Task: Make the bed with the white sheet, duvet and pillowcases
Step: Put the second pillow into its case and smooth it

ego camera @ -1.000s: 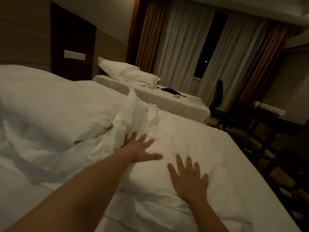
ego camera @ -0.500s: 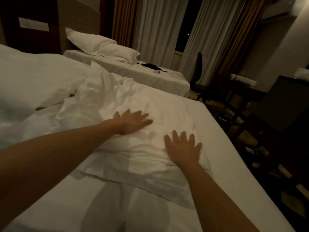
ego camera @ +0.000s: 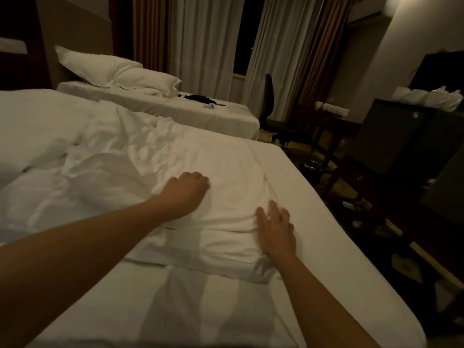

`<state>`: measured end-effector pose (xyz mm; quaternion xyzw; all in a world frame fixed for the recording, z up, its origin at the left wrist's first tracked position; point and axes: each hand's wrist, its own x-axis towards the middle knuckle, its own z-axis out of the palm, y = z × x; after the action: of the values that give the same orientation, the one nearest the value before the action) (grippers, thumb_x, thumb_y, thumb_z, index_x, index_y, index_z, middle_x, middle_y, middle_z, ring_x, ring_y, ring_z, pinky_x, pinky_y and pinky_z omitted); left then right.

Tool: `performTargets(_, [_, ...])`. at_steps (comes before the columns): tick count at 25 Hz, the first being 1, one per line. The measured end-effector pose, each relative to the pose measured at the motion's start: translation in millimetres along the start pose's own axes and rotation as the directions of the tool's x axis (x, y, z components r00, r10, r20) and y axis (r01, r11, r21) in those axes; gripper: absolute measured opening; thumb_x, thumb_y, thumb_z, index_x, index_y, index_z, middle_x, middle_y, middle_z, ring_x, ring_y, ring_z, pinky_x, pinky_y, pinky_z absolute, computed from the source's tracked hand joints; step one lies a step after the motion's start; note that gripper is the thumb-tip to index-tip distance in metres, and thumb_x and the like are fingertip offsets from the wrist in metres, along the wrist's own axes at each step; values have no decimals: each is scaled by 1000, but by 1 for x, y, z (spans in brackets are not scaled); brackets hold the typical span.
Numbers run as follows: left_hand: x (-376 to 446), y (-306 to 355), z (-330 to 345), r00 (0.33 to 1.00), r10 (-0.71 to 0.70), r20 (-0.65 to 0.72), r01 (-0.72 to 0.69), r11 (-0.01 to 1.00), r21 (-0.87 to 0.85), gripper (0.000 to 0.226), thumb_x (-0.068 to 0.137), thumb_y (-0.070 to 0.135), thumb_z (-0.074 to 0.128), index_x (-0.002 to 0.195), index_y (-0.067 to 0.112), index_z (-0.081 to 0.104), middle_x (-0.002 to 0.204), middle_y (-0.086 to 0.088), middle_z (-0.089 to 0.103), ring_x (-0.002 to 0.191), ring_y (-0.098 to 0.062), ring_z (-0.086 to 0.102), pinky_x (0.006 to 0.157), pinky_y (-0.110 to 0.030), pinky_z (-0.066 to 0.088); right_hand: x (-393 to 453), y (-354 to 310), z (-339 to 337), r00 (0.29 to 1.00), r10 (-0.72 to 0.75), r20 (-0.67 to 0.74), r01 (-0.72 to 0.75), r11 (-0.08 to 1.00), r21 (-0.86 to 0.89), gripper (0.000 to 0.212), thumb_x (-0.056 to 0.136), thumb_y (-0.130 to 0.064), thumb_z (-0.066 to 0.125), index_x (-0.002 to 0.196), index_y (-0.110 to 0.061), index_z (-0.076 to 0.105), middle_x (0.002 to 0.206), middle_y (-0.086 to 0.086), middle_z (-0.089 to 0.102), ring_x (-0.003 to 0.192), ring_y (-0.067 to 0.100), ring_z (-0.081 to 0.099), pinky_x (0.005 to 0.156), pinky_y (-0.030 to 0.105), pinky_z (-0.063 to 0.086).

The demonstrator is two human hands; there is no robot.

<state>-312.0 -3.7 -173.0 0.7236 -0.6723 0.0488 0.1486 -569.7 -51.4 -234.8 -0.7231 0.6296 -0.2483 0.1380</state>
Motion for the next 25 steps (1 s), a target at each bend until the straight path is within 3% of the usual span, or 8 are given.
performTargets(3, [-12,53,-5,997,8,-83,-32,953,-300,44,103,49,34,136,27,53,139,3,49,126,-27,45,103,-47,39,-4,6,0,990,131,-48,-117,968,222,72,98,-65,32,144,-11,38,140,20,42,124,39,44,104,47,38])
performTargets(8, [-26,98,27,979,140,-149,-108,973,202,56,97,60,20,113,23,59,113,-1,57,105,-28,53,87,-48,37,-3,-28,-7,966,243,-87,-184,885,429,67,103,-55,34,139,1,38,140,24,40,128,41,40,109,46,34])
performTargets(10, [-24,96,32,968,160,-194,-107,960,259,54,98,57,25,94,20,64,92,-2,63,87,-29,59,80,-47,40,0,-30,-7,957,271,-99,-184,836,516,64,101,-58,35,133,-3,39,137,22,45,124,39,45,107,46,39])
performTargets(12, [-19,94,29,969,180,-167,-131,955,267,65,97,58,14,83,22,65,78,-1,67,78,-28,63,80,-44,42,-1,-28,-5,952,298,-72,-199,779,595,65,98,-64,33,128,-7,41,130,18,54,116,35,54,99,43,46])
performTargets(15, [-9,90,17,944,261,-202,-196,936,293,81,90,59,-8,82,24,64,75,0,70,72,-24,67,73,-36,40,-4,-33,-19,945,304,-123,-187,807,560,74,93,-74,23,115,-11,56,110,8,64,99,25,62,88,38,51])
performTargets(19, [-2,79,9,941,225,-253,-167,958,232,60,99,56,23,63,23,57,55,-3,59,47,-25,61,45,-30,38,-10,-25,-30,907,323,-270,-168,865,473,75,92,-72,14,86,-15,62,81,-3,61,76,16,59,73,33,49])
performTargets(22, [-7,74,18,944,222,-244,-185,969,166,54,104,56,28,73,23,58,70,-2,64,65,-27,65,55,-33,38,-43,6,-18,910,293,-292,-170,909,381,77,94,-65,10,82,-14,66,78,4,67,76,25,65,72,39,54])
performTargets(25, [-14,78,16,913,279,-299,-250,959,131,50,102,56,23,70,25,46,67,0,57,64,-26,61,57,-34,36,-37,-16,-26,920,182,-346,-43,927,373,45,103,-51,26,83,-20,52,80,0,61,76,23,60,72,39,52])
